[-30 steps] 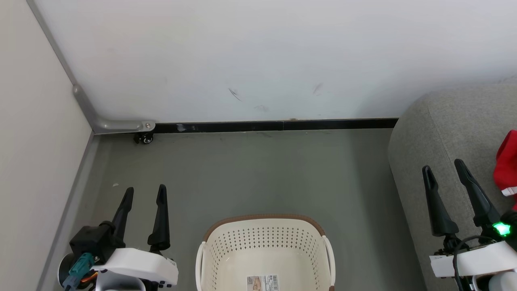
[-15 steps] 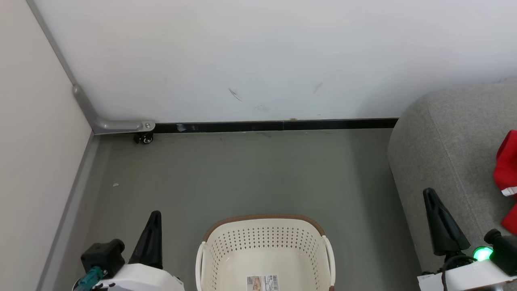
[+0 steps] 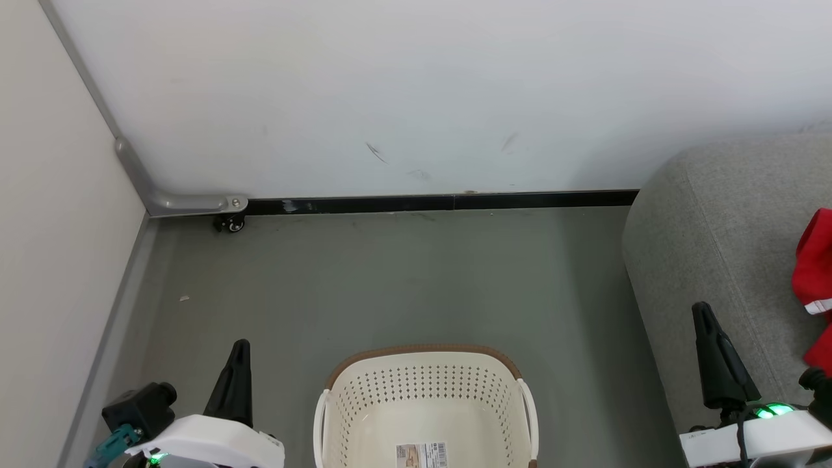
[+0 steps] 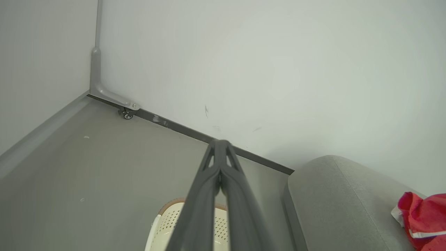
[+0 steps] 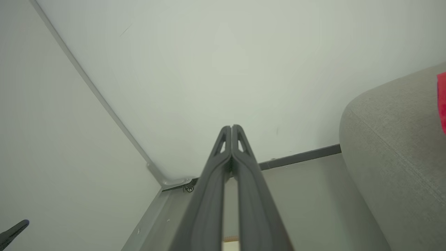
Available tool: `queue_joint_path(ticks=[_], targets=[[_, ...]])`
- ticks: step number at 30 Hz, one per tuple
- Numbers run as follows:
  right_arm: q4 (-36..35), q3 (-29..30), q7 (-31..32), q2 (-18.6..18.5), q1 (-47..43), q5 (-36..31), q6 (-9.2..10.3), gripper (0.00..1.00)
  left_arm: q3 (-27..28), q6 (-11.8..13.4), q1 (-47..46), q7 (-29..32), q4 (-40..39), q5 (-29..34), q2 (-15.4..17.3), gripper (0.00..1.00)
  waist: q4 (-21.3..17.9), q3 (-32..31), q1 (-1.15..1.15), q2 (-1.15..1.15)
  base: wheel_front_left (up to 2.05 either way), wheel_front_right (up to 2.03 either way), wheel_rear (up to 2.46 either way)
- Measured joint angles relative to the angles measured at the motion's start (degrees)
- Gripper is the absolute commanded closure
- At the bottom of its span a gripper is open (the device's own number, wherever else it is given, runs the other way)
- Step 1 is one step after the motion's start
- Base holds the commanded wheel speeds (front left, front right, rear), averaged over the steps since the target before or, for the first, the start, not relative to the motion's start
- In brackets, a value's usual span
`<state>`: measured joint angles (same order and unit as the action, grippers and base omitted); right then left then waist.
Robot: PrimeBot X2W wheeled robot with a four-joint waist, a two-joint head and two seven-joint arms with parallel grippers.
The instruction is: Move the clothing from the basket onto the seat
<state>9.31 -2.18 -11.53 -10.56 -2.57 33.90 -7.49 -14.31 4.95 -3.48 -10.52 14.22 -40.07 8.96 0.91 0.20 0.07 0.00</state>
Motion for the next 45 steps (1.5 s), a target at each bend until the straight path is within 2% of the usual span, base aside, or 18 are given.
queue_joint_path(ticks=[14, 22, 29, 45], targets=[[0.54, 1.43, 3.07, 1.18, 0.38, 11.2, 0.0, 1.0, 3.32, -2.0, 0.0, 2.98, -0.08, -9.94, -1.05, 1.0, -0.17, -0.58, 0.73, 0.0, 0.0, 0.0, 0.0], [1.01, 2.03, 4.56, 1.63, 0.53, 17.22, 0.0, 1.0, 5.12, -3.08, 0.0, 4.77, -0.13, -15.01, -1.76, 1.0, -0.26, -0.95, 0.93, 0.0, 0.0, 0.0, 0.0], [1.57, 2.55, 5.64, 2.08, 0.59, 21.71, 0.01, 1.0, 6.5, -4.22, 0.0, 6.04, -0.12, -18.95, -2.18, 1.0, -0.33, -1.04, 0.88, 0.0, 0.0, 0.0, 0.0], [3.16, 3.86, 8.61, 3.32, 2.5, 33.76, 0.01, 1.0, 10.03, -6.56, 0.0, 9.06, 0.29, -29.18, -3.47, 1.0, -0.51, -0.47, 0.14, 0.0, 0.0, 0.0, 0.0]])
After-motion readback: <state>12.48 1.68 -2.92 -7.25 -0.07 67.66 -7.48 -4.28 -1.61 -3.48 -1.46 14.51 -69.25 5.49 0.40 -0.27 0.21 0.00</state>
